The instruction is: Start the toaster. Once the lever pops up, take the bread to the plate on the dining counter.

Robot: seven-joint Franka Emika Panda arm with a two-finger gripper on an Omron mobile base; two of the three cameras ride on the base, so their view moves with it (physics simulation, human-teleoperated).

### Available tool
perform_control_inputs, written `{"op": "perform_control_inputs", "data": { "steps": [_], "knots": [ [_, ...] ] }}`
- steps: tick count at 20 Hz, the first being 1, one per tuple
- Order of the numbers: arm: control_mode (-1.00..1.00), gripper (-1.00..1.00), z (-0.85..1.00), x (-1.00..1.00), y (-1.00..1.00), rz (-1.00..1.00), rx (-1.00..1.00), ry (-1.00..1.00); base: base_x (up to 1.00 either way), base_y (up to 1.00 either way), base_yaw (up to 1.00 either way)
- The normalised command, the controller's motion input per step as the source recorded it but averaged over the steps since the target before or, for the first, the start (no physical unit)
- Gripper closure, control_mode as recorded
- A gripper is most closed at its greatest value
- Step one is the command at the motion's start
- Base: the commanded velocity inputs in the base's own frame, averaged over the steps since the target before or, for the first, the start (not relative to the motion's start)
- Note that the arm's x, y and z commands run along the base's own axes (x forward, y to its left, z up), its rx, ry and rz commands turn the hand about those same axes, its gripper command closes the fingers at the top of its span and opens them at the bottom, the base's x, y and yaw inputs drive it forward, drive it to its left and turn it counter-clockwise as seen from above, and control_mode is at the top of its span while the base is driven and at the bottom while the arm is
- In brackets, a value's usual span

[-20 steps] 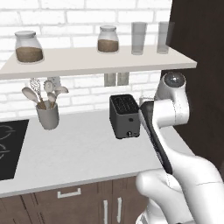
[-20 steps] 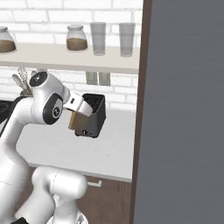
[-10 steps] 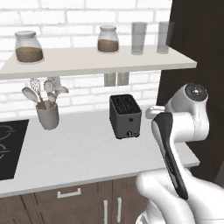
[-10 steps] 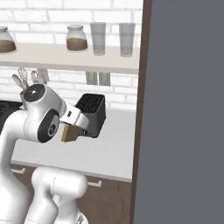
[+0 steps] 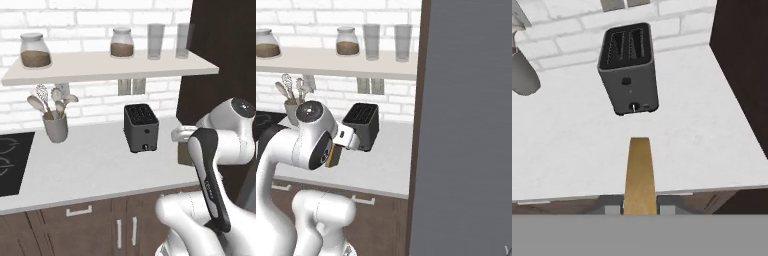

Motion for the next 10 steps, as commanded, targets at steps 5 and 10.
{"op": "perform_control_inputs", "data": {
  "steps": [5, 10],
  "knots": [
    [1.0, 1.0, 0.0, 0.0, 0.0, 0.0, 0.0, 0.0, -1.0, 0.23, 0.0],
    [1.0, 1.0, 0.0, 0.0, 0.0, 0.0, 0.0, 0.0, -0.66, 0.09, -0.17]
  ]
}}
